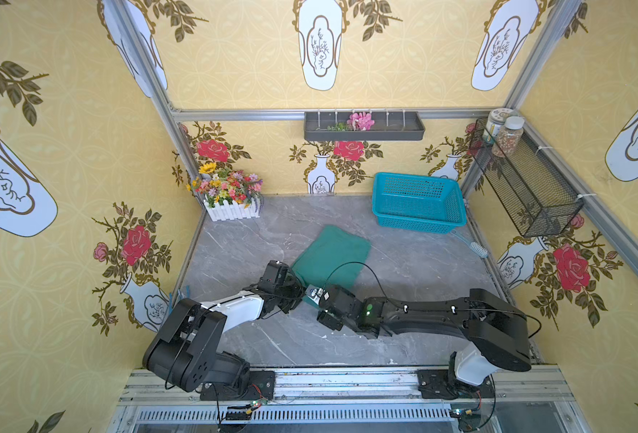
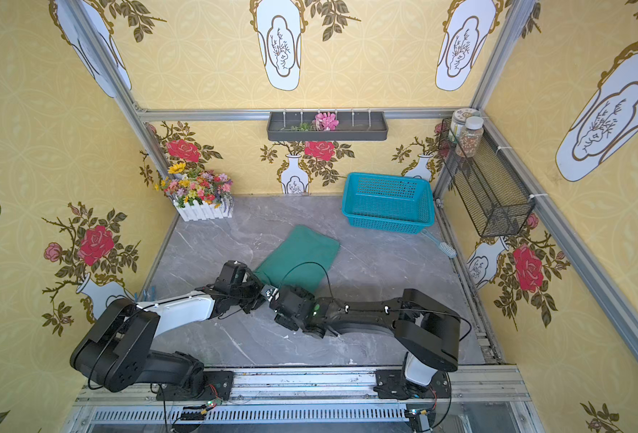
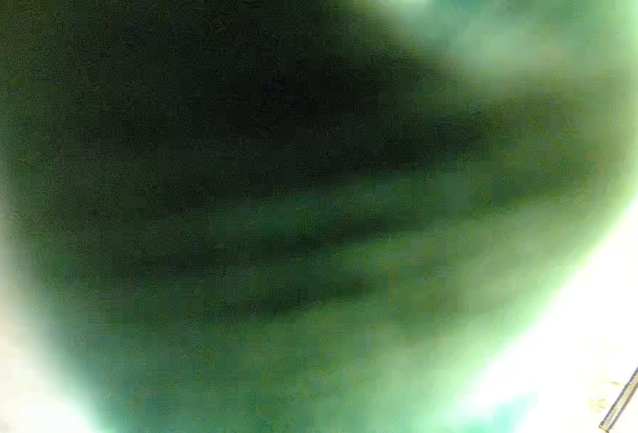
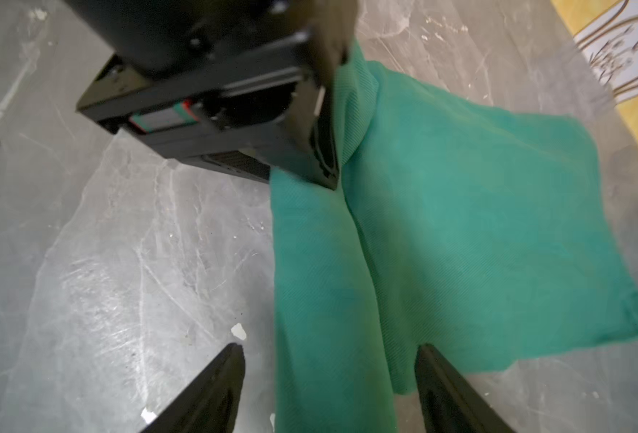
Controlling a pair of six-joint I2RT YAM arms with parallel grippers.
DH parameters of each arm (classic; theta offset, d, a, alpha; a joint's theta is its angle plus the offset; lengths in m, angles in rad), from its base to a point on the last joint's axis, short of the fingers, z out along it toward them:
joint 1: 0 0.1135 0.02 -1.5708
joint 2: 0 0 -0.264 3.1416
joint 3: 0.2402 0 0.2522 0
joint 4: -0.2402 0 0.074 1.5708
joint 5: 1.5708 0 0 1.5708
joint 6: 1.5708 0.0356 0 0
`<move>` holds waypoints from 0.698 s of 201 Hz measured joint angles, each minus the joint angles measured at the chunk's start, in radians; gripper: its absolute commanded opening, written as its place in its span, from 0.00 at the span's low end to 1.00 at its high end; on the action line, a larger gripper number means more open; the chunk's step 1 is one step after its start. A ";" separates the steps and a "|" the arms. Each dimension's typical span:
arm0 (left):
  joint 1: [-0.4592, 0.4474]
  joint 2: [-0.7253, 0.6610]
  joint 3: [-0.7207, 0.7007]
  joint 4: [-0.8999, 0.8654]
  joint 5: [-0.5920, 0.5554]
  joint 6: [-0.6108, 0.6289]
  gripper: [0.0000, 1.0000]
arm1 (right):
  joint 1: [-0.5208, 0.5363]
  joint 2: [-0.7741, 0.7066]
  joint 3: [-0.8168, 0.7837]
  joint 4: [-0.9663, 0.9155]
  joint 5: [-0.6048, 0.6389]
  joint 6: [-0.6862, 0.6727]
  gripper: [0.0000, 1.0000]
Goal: Roll up the long pants
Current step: Roll the long pant at the center of the board.
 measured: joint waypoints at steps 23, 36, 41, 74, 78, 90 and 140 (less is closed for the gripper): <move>0.000 -0.003 -0.005 0.003 0.000 0.000 0.15 | 0.030 0.061 -0.008 0.038 0.072 -0.059 0.72; 0.000 -0.005 -0.005 0.003 0.000 -0.001 0.15 | 0.039 0.100 -0.003 0.046 0.105 -0.081 0.70; 0.000 -0.006 -0.006 0.003 -0.001 -0.001 0.15 | 0.042 0.117 0.003 0.047 0.120 -0.085 0.69; 0.000 -0.011 -0.011 0.003 -0.004 -0.004 0.15 | 0.048 0.212 0.030 0.077 0.224 -0.134 0.46; 0.000 -0.012 -0.011 0.003 -0.004 -0.005 0.15 | 0.048 0.220 0.030 0.085 0.226 -0.135 0.42; 0.000 -0.014 -0.011 0.002 -0.006 -0.007 0.16 | 0.051 0.244 0.029 0.113 0.259 -0.158 0.31; -0.001 -0.062 0.000 -0.037 -0.040 -0.013 0.37 | 0.002 0.237 0.033 0.135 0.174 -0.115 0.11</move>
